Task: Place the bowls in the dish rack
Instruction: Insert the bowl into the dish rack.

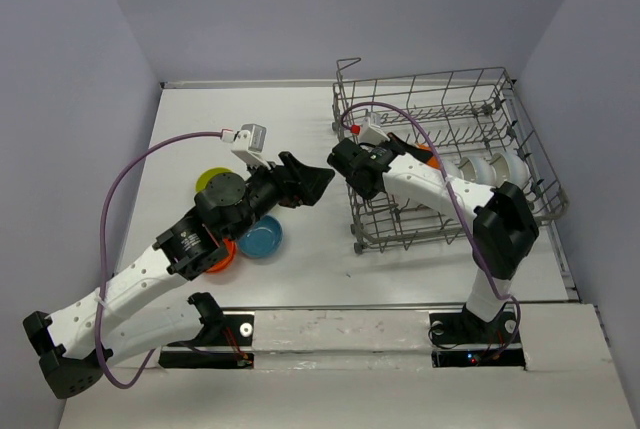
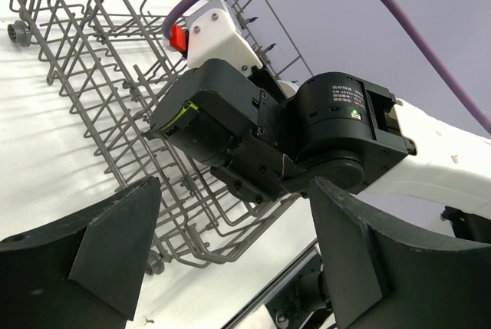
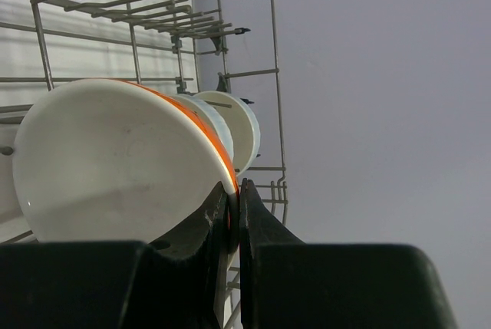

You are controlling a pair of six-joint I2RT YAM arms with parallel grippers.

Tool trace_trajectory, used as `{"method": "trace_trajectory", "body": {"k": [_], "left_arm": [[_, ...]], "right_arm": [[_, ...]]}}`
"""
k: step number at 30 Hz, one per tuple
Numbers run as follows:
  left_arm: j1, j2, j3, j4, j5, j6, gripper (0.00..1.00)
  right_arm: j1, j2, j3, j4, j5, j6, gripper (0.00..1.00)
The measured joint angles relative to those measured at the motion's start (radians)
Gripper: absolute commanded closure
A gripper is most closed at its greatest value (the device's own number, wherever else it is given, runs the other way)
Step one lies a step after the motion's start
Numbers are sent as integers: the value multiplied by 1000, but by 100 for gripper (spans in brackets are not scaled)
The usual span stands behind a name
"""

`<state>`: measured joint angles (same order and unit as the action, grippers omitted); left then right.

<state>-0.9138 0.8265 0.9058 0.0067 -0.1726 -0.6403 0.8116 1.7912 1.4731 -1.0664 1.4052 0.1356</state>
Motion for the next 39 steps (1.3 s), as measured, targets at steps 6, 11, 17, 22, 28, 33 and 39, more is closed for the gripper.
{"method": "trace_trajectory", "body": {"k": [6, 11, 17, 22, 28, 33, 39], "left_arm": [[2, 0, 0, -1, 4, 5, 13], [6, 0, 16, -9, 4, 6, 12], [6, 0, 39, -15, 4, 13, 12], [6, 0, 53, -20, 4, 21, 12], [13, 0, 60, -22, 6, 28, 12], [13, 0, 61, -26, 7, 31, 12], [16, 0, 61, -27, 7, 32, 12]], "right_arm": [[-1, 5, 4, 0, -14, 0, 99], [-6, 18, 16, 0, -27, 0, 99], [-6, 26, 24, -15, -32, 11, 99], [-6, 27, 26, -19, -34, 15, 99], [-7, 25, 24, -18, -36, 15, 99], [-7, 25, 23, -18, -38, 14, 99], [-7, 26, 25, -21, -46, 14, 98]]}}
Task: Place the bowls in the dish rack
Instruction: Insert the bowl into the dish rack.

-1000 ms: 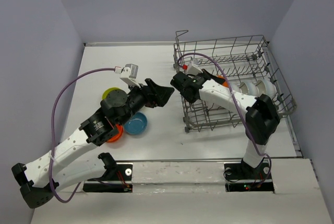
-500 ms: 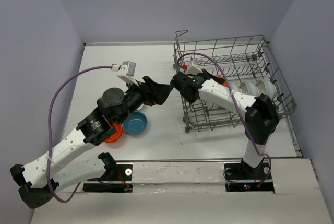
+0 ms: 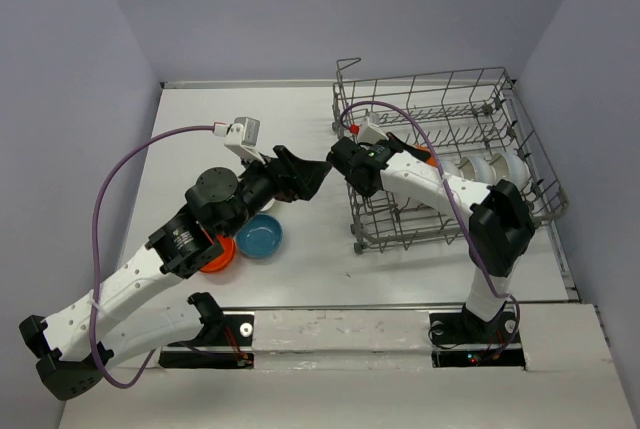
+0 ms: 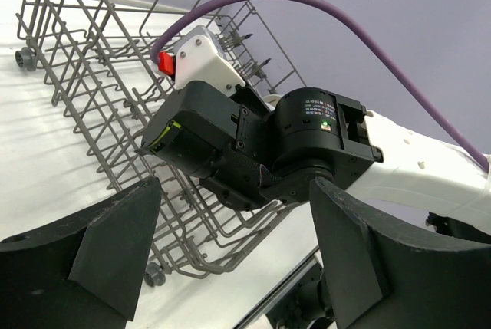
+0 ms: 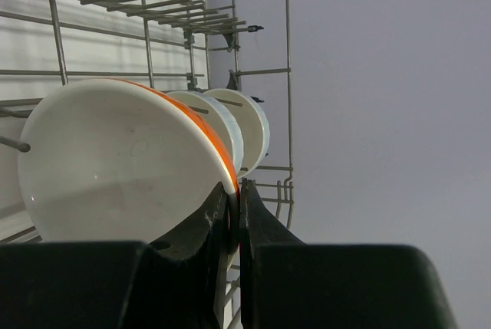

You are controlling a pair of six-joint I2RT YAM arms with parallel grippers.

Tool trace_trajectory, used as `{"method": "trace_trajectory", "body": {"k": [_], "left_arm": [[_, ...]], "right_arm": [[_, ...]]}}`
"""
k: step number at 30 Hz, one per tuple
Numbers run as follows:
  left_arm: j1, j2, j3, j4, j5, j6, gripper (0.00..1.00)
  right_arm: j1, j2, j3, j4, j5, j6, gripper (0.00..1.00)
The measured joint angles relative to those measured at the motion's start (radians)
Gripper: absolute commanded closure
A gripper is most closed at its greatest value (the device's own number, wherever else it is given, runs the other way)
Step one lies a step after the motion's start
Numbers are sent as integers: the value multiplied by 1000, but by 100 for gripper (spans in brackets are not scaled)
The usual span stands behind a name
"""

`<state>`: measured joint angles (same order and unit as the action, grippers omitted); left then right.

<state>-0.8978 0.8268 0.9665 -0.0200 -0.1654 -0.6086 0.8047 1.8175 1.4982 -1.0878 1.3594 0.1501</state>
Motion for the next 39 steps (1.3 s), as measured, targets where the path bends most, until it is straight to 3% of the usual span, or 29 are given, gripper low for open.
{"method": "trace_trajectory", "body": {"k": [11, 24, 39], "left_arm": [[3, 0, 5, 0, 1, 3, 12], [3, 0, 5, -1, 1, 3, 12], [3, 0, 18, -9, 7, 3, 12]], "right_arm": [[0, 6, 11, -27, -29, 0, 83], [1, 18, 26, -38, -105, 32, 76], [3, 23, 31, -31, -145, 38, 57]]}}
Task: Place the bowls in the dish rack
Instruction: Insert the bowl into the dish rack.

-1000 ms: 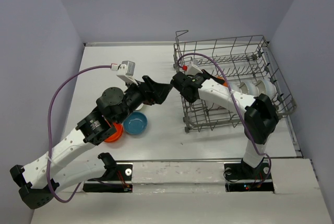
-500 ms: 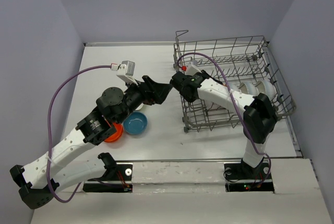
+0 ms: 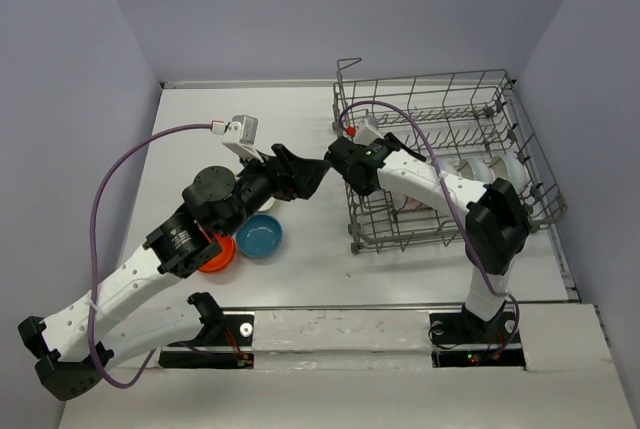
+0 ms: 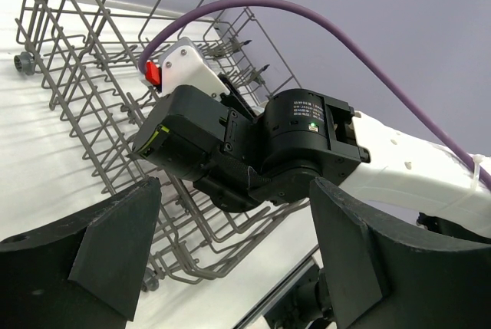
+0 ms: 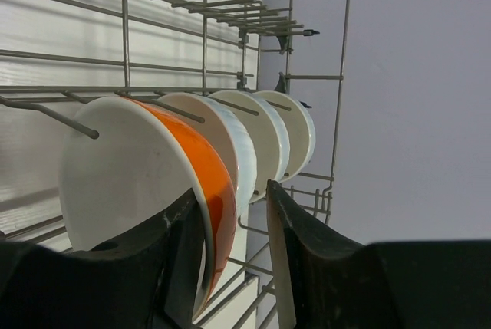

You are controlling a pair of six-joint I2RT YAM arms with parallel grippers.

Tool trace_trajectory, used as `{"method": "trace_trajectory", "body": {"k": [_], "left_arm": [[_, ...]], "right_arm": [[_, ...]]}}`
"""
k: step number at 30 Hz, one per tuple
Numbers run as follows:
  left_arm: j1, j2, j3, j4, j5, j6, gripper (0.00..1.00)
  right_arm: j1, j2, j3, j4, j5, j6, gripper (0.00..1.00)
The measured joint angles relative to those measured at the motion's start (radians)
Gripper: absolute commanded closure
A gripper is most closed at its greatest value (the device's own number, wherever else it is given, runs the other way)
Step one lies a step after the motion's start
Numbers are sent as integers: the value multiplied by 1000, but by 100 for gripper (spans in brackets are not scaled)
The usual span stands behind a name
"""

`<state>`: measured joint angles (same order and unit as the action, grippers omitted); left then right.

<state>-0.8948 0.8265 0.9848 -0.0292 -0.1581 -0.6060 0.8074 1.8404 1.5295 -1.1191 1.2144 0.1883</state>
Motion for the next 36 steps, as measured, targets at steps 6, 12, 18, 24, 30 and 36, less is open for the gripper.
{"method": "trace_trajectory", "body": {"k": [6, 12, 18, 24, 30, 36], "left_arm": [[0, 0, 0, 0, 0, 0, 12], [0, 0, 0, 0, 0, 0, 12], [0, 0, 0, 0, 0, 0, 12], [0, 0, 0, 0, 0, 0, 12], [0, 0, 0, 0, 0, 0, 12], [0, 0, 0, 0, 1, 0, 12]], "right_arm": [[1, 1, 1, 2, -12, 1, 49], [2, 4, 3, 3, -23, 8, 46], [3, 8, 6, 5, -34, 19, 43], [5, 10, 8, 5, -43, 23, 39], [5, 10, 10, 9, -61, 27, 36], [6, 10, 10, 19, -80, 35, 33]]}}
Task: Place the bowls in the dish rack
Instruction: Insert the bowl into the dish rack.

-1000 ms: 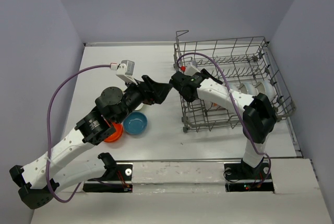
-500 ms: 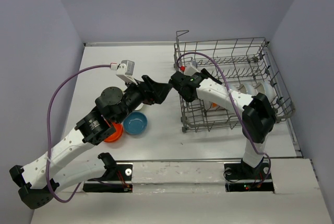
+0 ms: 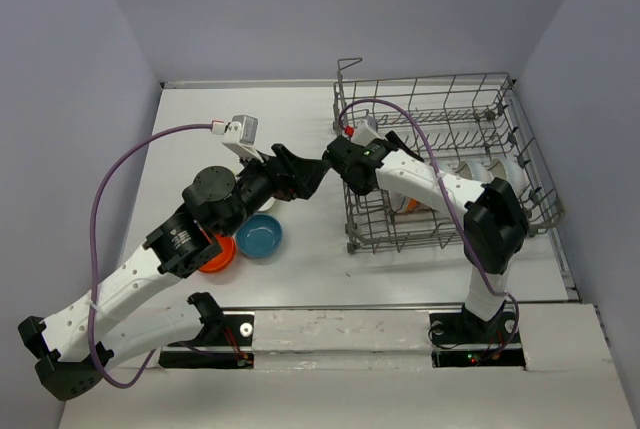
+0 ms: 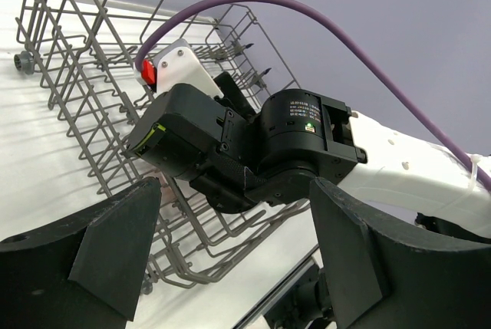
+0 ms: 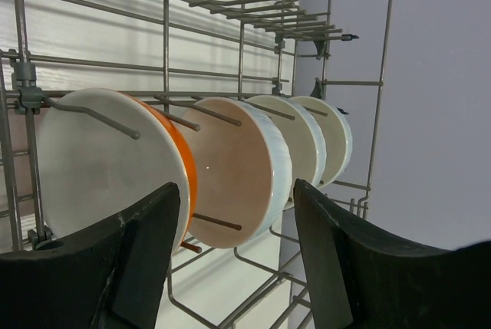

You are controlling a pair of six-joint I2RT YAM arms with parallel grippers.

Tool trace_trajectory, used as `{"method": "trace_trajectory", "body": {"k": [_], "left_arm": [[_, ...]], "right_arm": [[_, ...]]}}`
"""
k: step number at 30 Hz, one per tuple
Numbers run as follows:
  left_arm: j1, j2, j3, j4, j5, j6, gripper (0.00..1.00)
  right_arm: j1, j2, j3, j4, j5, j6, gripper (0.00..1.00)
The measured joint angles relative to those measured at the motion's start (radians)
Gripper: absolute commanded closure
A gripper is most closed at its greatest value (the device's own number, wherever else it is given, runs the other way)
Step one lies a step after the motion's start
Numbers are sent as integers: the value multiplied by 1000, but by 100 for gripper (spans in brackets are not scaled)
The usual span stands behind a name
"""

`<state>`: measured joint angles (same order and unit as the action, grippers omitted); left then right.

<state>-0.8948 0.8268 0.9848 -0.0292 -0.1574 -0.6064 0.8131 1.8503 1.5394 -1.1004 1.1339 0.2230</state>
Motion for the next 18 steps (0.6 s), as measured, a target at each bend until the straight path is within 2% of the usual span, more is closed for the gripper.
{"method": "trace_trajectory", "body": {"k": [18], "left_arm": [[0, 1, 7, -2, 7, 0, 12]], "right_arm": [[2, -4, 0, 11, -31, 11, 31]]}}
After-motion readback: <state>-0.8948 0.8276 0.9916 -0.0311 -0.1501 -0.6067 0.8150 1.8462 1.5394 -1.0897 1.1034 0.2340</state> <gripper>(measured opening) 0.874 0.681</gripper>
